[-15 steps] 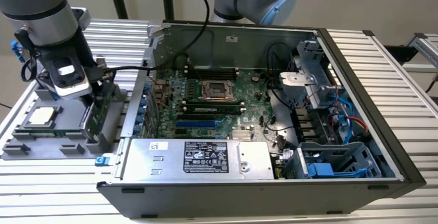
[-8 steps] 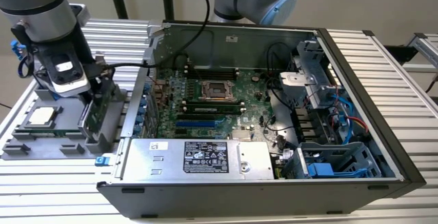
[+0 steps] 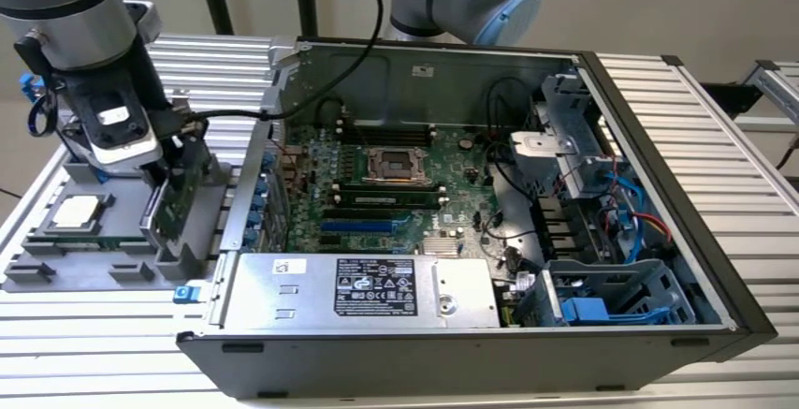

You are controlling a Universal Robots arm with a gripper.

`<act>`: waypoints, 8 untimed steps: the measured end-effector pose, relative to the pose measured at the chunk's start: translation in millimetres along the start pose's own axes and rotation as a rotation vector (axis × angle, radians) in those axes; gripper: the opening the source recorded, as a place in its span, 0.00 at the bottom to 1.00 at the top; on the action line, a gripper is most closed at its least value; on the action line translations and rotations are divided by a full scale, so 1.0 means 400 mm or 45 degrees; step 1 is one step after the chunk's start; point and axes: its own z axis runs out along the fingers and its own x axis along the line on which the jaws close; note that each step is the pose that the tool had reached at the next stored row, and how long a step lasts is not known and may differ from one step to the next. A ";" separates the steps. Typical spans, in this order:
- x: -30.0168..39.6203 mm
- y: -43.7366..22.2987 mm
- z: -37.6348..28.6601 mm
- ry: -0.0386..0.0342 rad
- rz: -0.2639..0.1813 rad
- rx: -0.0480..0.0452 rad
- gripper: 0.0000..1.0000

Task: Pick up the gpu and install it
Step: 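Pick up the gpu and move the gpu toward the slot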

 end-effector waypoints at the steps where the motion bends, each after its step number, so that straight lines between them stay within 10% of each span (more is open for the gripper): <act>1: 0.000 0.000 -0.002 -0.0002 0.000 0.000 0.00; 8: 0.000 0.001 -0.018 -0.0016 0.000 0.000 0.00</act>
